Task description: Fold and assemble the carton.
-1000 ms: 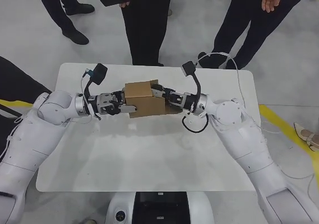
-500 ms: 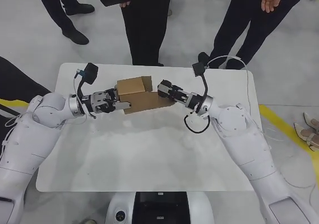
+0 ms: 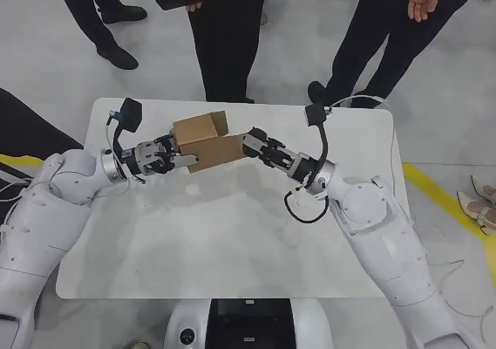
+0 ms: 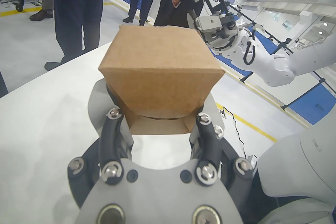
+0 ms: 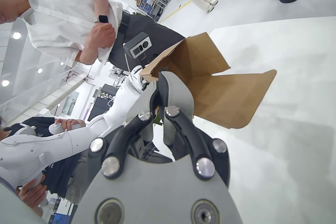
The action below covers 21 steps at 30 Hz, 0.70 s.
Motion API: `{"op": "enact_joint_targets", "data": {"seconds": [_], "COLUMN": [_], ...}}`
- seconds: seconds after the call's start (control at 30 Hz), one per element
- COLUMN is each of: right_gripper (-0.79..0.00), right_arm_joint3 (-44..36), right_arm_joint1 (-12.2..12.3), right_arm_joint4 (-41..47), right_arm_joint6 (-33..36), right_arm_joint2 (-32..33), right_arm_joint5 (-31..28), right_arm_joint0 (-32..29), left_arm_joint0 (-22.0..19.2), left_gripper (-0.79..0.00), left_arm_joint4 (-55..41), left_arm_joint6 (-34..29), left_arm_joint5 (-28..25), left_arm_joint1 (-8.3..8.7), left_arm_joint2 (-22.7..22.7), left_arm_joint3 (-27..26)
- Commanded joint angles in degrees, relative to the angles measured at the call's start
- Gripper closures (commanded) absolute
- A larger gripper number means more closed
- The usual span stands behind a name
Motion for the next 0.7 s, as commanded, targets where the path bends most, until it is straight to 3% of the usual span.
{"op": "enact_joint_targets", "data": {"seconds": [0.0, 0.67], "right_gripper": [0.000, 0.000], "right_arm_joint3": [-1.2, -0.6], "right_arm_joint1": [0.0, -0.5], "right_arm_joint4": [0.9, -6.6], "right_arm_joint6": [0.6, -2.6], "right_arm_joint2": [-0.2, -3.4], "right_arm_joint5": [1.1, 6.3], "right_arm_joint0": [-0.6, 1.5], "left_arm_joint0": [0.1, 0.3], "left_gripper": [-0.391, -0.413], "left_arm_joint4": [0.9, 2.6], "left_arm_joint6": [1.0, 4.5], "left_arm_joint5": [0.0, 0.0], "left_arm_joint1": [0.04, 1.87], "left_arm_joint2": [0.3, 3.2], "left_arm_joint3": [-0.4, -3.5]}}
